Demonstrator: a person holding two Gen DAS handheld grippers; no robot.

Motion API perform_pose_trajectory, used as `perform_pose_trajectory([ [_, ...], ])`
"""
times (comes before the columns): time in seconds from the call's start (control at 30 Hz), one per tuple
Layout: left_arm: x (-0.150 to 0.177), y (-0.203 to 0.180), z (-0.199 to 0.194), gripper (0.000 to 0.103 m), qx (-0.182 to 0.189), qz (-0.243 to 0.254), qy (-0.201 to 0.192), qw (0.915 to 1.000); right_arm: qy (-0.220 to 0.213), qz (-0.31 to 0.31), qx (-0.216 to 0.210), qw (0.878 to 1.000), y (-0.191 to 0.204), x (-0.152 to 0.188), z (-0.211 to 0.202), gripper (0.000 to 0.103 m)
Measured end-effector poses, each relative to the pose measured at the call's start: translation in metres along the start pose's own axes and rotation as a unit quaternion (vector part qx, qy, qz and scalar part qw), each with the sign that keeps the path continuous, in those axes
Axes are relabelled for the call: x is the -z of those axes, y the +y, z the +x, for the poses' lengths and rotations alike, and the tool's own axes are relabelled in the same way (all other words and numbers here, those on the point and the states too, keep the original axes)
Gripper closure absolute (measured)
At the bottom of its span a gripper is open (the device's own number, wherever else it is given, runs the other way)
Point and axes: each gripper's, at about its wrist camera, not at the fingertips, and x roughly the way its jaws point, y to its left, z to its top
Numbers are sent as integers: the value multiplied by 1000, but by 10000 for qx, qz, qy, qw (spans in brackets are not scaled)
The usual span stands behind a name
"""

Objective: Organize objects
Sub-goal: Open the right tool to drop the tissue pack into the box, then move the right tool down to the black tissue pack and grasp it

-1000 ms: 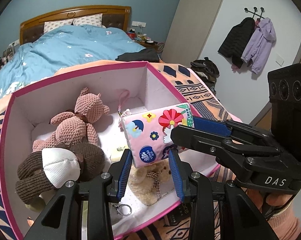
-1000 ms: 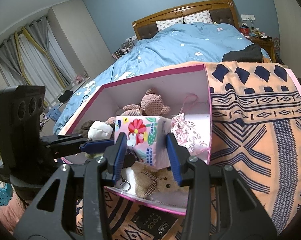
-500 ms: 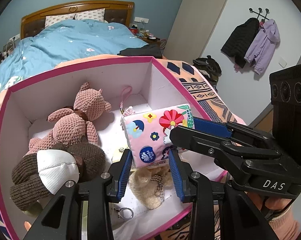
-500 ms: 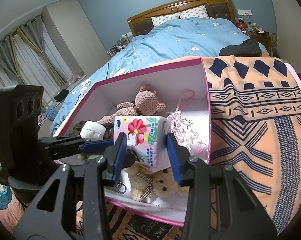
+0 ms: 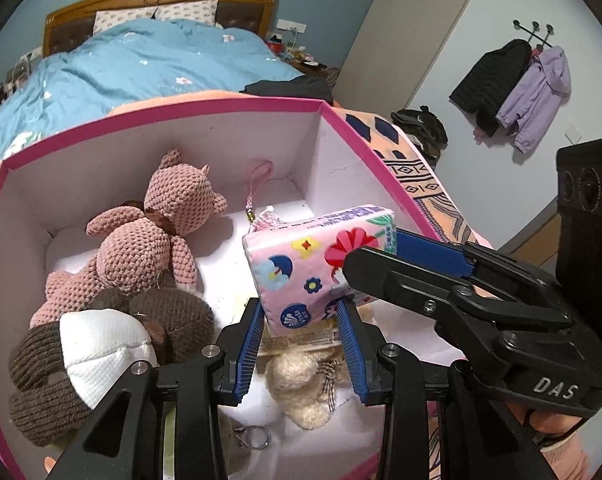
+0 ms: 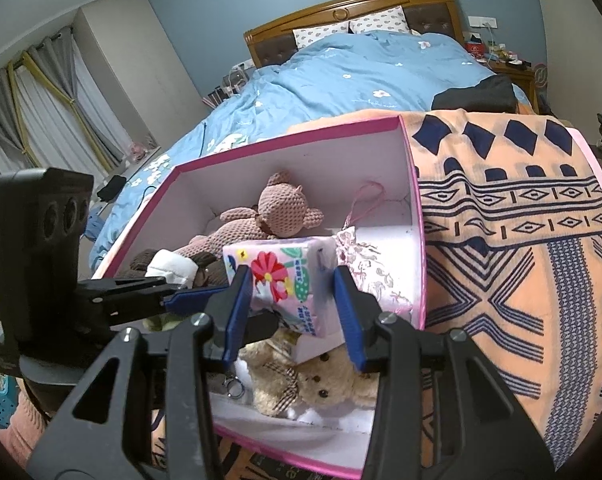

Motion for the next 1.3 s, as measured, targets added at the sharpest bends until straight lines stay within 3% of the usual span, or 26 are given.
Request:
perform_pose_trajectory([
  [0.17,-1,2,4,65,-76,-36,21,10000,-24,-74,155,9998,2,-2,4,58],
  [0.33,1,-3,0,57,-287,74,-81,9995,-81,-81,234,9997,0,0,1,58],
  [0.5,8,-7,-8,48,-491,175,-290,9982,-122,-101,185,9997,0,6,-6,58],
  [0.63,18,-10,-22,48,-621,225,-526,9964,-214,-167,33,9996,3,14,-19,56],
  [0.7,25,-13,-34,45,-582,261,-687,9956,-317,-269,-62,9991,8,20,-30,48],
  [0.8,40,-19,-58,32,-555,362,-1082,9919,-527,-517,-180,9971,18,31,-50,39],
  [1.0,80,-40,-98,30,-516,909,-1595,9816,-1008,-1102,-504,9875,37,65,-98,15],
  [1.17,110,-52,-95,30,-448,1142,-1530,9806,-750,-938,-631,9908,30,92,-103,14],
  [1.3,125,-54,-64,30,-405,1022,-1050,9884,-251,-598,-524,9965,13,112,-79,14],
])
